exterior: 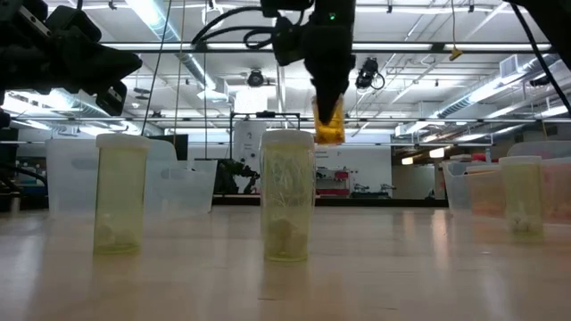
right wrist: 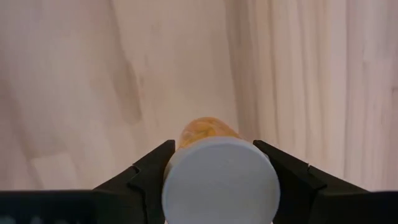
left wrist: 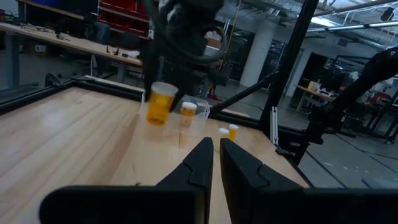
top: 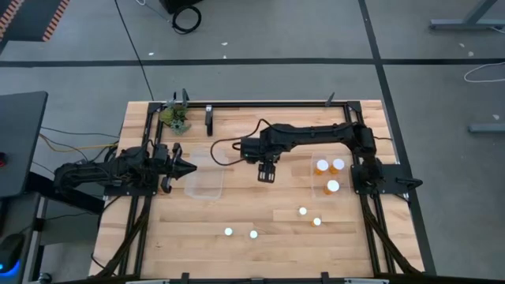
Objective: Pick and place medicine bottles into bin by pill shape (circle, oval)
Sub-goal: Put the large orange pill bottle into the right transparent bin
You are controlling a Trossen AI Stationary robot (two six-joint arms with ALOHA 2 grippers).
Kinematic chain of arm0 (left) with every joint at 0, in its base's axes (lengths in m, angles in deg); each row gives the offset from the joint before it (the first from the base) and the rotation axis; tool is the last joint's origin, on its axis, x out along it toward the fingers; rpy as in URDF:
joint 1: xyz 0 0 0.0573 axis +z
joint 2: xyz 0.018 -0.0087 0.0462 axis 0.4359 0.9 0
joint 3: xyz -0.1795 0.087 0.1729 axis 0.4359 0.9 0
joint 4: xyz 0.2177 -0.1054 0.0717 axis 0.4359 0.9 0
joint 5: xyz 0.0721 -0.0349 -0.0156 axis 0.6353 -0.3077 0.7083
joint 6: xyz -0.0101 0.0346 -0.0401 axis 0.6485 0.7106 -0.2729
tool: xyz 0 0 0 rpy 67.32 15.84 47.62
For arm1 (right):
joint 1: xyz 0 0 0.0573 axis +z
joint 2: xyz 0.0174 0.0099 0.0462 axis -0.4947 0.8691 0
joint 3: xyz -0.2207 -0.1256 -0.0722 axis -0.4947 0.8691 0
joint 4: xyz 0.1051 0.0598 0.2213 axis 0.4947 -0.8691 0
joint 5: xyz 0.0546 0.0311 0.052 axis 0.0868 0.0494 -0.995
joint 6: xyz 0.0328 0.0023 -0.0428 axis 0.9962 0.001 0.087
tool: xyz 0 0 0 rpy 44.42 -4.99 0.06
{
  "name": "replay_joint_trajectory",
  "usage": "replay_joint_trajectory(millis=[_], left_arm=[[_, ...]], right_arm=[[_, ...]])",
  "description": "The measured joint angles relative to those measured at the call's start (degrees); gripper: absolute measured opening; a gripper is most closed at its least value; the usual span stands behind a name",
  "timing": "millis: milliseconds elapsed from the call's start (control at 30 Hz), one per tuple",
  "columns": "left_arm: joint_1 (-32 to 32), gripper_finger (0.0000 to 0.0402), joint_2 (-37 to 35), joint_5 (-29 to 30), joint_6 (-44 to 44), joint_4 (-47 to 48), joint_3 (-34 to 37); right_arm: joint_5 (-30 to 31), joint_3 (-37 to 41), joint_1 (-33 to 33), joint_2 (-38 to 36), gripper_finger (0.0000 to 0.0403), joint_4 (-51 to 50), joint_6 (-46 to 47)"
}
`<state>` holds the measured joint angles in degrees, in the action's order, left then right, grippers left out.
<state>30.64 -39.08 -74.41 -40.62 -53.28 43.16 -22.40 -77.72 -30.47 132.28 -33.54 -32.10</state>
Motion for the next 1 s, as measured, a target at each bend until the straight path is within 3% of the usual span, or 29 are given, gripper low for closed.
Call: replay_joint_trajectory(millis=[167, 433, 767, 1000], left_arm=[[0.0, 0.003, 0.0, 0.0, 0.0, 0.1, 0.0], [0.0, 0.0035, 0.0, 0.0, 0.0, -0.1, 0.0], [0.0, 0.0031, 0.0, 0.0, 0.0, -0.1, 0.0], [0.0, 0.0032, 0.0, 0.0, 0.0, -0.1, 0.0]], right_arm=[[-0.1, 5.6, 1.6, -4.0, 0.0214, 0.9, 3.3], [-0.2, 25.0, 2.8, -18.3, 0.0214, 9.2, 13.6], [0.2, 42.2, 5.6, -36.1, 0.0214, 9.6, 29.0], [-0.3, 51.9, 7.3, -43.1, 0.0214, 10.1, 37.3]])
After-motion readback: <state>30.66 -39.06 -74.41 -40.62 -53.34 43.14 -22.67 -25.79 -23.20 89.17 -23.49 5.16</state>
